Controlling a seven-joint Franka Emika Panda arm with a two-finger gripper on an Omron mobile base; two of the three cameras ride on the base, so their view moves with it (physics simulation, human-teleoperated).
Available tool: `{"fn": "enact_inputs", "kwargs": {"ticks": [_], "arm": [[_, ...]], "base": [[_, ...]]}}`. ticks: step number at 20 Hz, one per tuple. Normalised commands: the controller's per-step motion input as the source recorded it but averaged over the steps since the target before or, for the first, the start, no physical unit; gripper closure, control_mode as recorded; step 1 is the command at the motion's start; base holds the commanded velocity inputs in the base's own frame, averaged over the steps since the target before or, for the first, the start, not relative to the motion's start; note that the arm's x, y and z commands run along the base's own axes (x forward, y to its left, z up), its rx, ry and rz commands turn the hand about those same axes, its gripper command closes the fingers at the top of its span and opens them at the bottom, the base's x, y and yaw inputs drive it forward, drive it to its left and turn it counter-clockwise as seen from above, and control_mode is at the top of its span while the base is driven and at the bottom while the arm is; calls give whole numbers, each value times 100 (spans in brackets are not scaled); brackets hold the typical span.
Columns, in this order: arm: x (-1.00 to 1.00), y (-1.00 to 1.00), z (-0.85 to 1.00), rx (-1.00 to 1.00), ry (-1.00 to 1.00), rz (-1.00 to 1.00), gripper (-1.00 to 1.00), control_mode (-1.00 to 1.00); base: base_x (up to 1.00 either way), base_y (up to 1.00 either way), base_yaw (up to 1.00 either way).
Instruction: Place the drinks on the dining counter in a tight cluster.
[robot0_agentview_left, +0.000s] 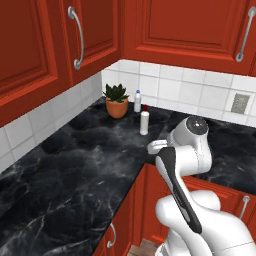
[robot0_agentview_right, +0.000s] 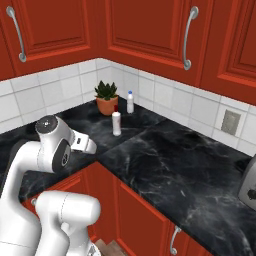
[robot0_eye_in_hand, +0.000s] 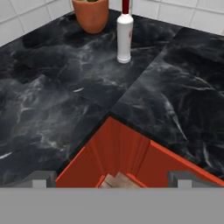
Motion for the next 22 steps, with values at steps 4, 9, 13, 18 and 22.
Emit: {"fn": "enact_inputs", "kwargs": {"ticks": [4, 9, 13, 18, 22], "arm": [[0, -6, 4, 2, -17, 0, -100, -100], [0, -15, 5, 2, -23, 1, -100, -100], [8, -19, 3, 0, -12, 0, -100, -100], [42, -10, 1, 0, 10, -8, -100, -100], [56, -1, 0, 0, 8, -12, -100, -100]], "base": [[0, 0, 0], [0, 0, 0], [0, 0, 0], [0, 0, 0], [0, 0, 0]]}}
